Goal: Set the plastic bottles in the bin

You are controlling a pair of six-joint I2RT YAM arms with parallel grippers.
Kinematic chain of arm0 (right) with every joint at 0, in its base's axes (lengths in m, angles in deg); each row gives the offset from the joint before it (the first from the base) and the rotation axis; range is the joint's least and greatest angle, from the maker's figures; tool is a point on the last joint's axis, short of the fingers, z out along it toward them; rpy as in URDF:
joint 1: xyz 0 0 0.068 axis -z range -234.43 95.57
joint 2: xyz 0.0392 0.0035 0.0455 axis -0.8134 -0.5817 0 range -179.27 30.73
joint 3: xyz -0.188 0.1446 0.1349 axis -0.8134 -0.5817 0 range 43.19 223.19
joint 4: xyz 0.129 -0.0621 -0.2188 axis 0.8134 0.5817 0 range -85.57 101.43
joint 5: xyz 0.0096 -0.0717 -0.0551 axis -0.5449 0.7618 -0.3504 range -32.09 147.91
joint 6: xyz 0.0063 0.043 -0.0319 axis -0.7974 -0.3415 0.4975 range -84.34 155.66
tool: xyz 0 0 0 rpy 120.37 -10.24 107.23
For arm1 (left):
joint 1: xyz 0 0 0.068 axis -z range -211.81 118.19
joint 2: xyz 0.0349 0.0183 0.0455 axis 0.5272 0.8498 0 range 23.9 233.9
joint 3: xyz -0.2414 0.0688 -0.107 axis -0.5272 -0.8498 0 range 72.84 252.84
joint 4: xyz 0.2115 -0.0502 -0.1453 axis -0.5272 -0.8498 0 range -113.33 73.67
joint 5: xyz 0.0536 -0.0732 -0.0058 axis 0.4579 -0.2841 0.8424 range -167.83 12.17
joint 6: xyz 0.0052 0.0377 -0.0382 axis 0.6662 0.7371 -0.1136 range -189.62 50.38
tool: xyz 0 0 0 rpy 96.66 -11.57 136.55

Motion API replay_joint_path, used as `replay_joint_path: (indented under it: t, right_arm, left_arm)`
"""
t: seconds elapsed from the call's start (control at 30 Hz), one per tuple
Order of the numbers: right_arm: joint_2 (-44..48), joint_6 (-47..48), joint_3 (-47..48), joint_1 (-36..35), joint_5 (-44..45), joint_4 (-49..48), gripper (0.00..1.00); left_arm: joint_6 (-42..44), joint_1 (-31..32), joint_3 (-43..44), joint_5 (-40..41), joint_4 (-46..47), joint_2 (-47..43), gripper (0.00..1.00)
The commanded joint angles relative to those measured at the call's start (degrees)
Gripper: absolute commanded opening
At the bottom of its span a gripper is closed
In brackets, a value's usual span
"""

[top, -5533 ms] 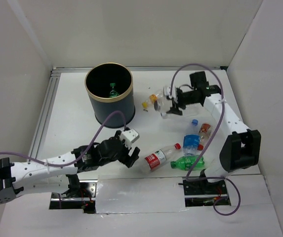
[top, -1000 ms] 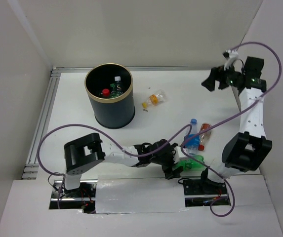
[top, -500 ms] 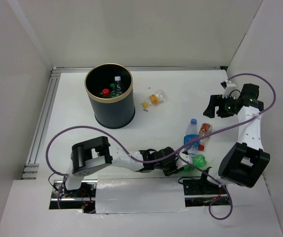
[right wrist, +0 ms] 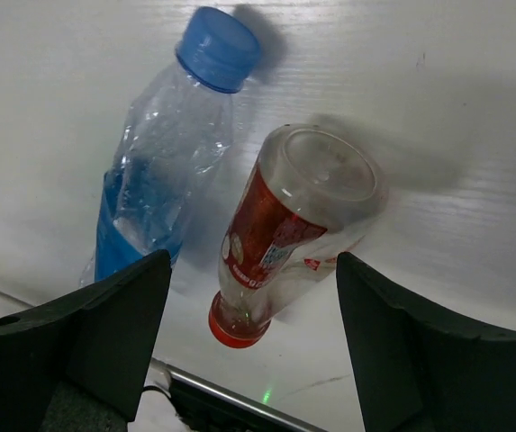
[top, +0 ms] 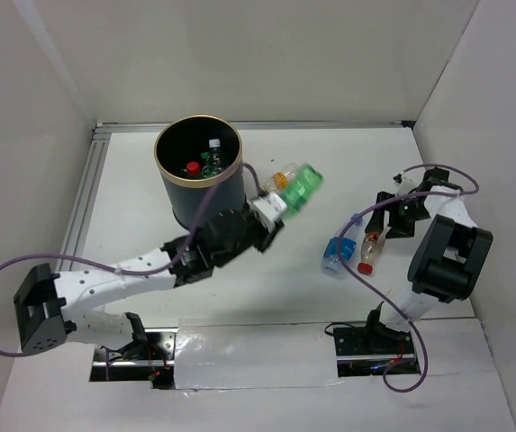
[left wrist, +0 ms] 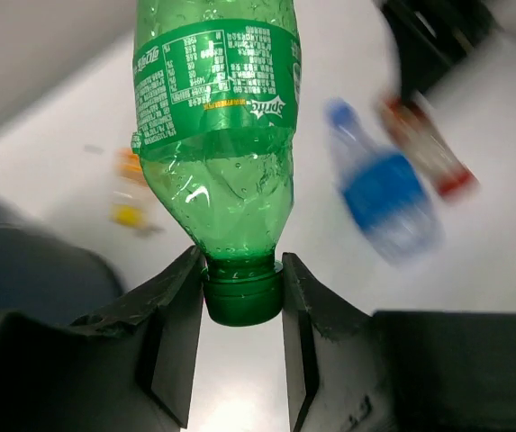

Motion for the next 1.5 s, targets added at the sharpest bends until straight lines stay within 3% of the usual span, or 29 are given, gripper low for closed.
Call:
replay_joint_path:
  t: [0.0,0.23,0.37,0.5,0.67,0.83,0.93,1.1,1.17,1.33,1.37,1.47]
  right_arm:
    - [-3.1,-2.7,0.2,-1.0,0.7,-1.7,0.81]
    - [-11.8,-4.1,3.0,-2.0,1.2,-2.5,0.78]
    - [-12.4,-4.6,3.5,-2.0,1.8,-2.5,0.78]
    - [-12.9,-4.6,3.5,-2.0,2.4,-2.5,0.78]
    - [-13.4,-4.6,4.5,-2.0,2.4,-1.9,0.72]
    - [-15.1,-4.6,5.1,-2.0,2.4,-1.9,0.70]
    - [-15.6,-4.6,5.6,-2.0,2.4,-1.9,0.70]
    - [-16.2,-4.6,5.6,-2.0,2.4,-1.9,0.70]
    - [-16.2,-4.6,5.6,-2.0,2.4,-2.5,0.70]
    - [-16.2,-5.1,5.1,-2.6,2.4,-2.5,0.60]
    - [-16.2,-5.1,5.1,-2.6,2.4,-2.5,0.53]
    - [-16.2,-5.1,4.5,-3.1,2.9,-2.5,0.46]
  left_arm:
    - [2.4,-8.6,5.4,9.2,-0.6,-2.9,0.00]
    - [0.5,-26.4,13.1,19.3,0.9,0.7,0.00]
    - [-2.9,-33.0,15.6,23.7,-2.6,2.4,0.01]
    - [-5.8,-36.8,17.8,18.9,-11.9,4.6,0.02]
    - [-5.2,-36.3,11.9,12.5,-12.0,0.2,0.12]
    - [-3.2,-36.3,11.2,5.3,-12.5,-2.4,0.24]
    - [-2.4,-36.3,12.7,3.0,-15.6,-2.4,0.36]
    - [-1.7,-36.8,14.1,2.3,-17.4,-1.8,0.88]
    - [-1.7,-36.8,14.7,3.1,-17.4,-1.8,0.98]
    - [-2.2,-37.4,17.9,4.6,-18.0,-3.3,1.00]
    - [-2.2,-37.4,19.1,5.3,-18.0,-3.4,1.00]
    - [-2.2,-36.7,20.3,5.3,-18.6,-6.1,1.00]
